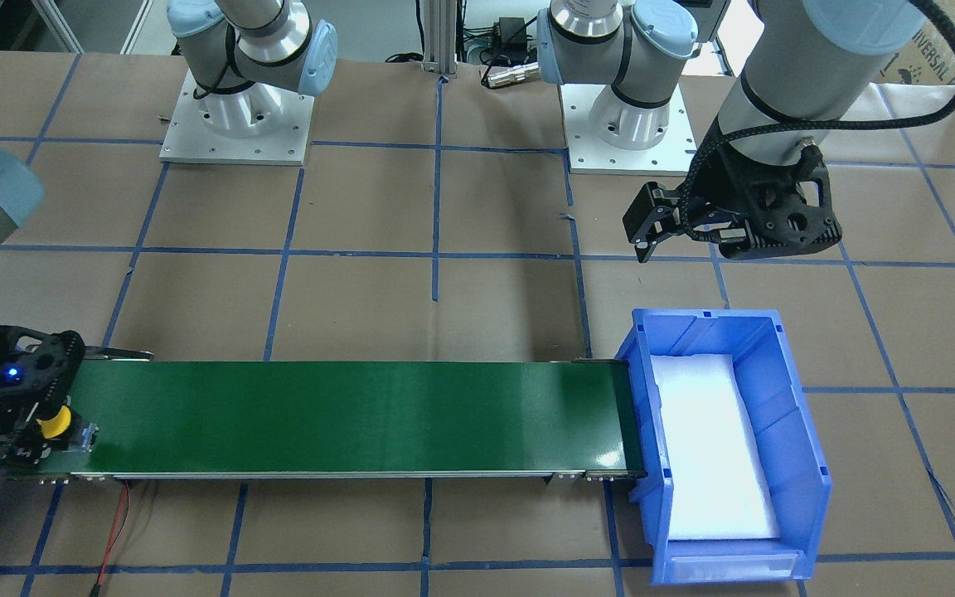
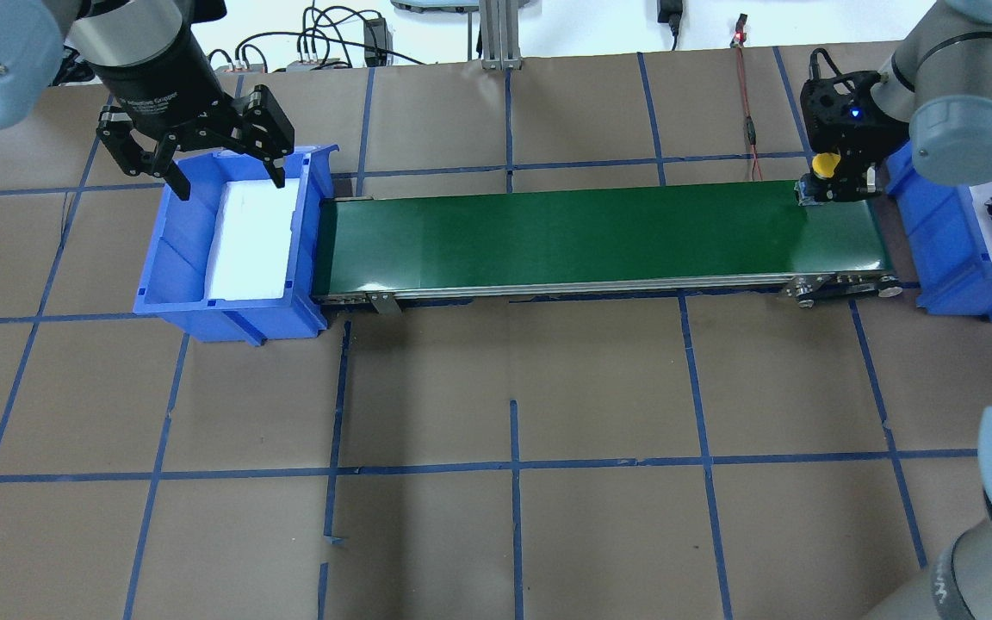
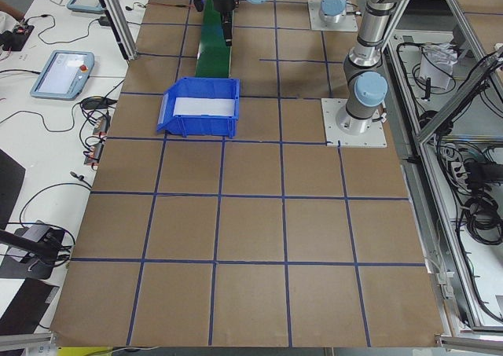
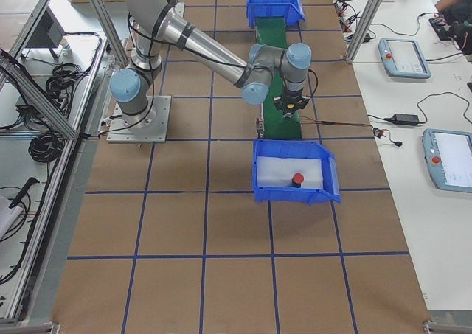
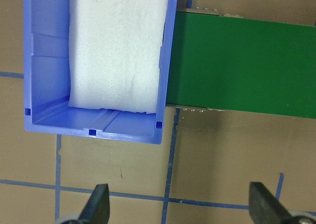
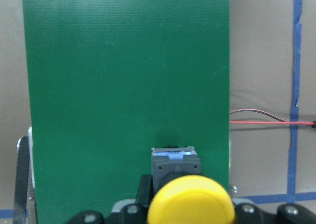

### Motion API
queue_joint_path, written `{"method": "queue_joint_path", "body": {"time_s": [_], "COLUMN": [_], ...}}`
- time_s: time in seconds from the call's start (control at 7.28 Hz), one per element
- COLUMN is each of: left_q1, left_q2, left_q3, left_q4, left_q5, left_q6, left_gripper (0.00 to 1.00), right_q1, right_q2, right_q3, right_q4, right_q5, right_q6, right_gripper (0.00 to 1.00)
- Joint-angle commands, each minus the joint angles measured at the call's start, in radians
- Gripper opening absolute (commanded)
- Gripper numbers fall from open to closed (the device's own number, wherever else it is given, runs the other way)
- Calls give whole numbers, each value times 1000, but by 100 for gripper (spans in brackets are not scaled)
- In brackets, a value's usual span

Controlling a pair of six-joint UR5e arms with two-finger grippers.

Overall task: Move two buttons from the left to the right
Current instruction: 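Lift the yellow button and carry it over the far blue bin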

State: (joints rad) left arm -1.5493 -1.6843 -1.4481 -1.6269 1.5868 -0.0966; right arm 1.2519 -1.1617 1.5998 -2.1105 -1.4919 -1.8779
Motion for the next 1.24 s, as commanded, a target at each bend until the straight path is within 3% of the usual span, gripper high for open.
{"method": "queue_joint_path", "body": {"time_s": [0.0,0.27,0.55,1.1], "left_q1": [0,0,0,0], "left_q2": [0,0,0,0], "left_q3": [0,0,0,0], "left_q4": [-2,-1,-1,-1], "left_q5": [1,1,1,1], "left_q6": [0,2,0,2], "left_gripper": [100,100,100,100], "right_q1": [-49,-164,-248,-288], "right_q2": [19,81,114,177], "right_q3": [-175,-260,-265,-247], "right_q4": [74,116,115,115], "right_q5": [-4,-2,2,-2], "right_q6": [-35,-123,-226,-305], "right_gripper": [6,6,6,7]}}
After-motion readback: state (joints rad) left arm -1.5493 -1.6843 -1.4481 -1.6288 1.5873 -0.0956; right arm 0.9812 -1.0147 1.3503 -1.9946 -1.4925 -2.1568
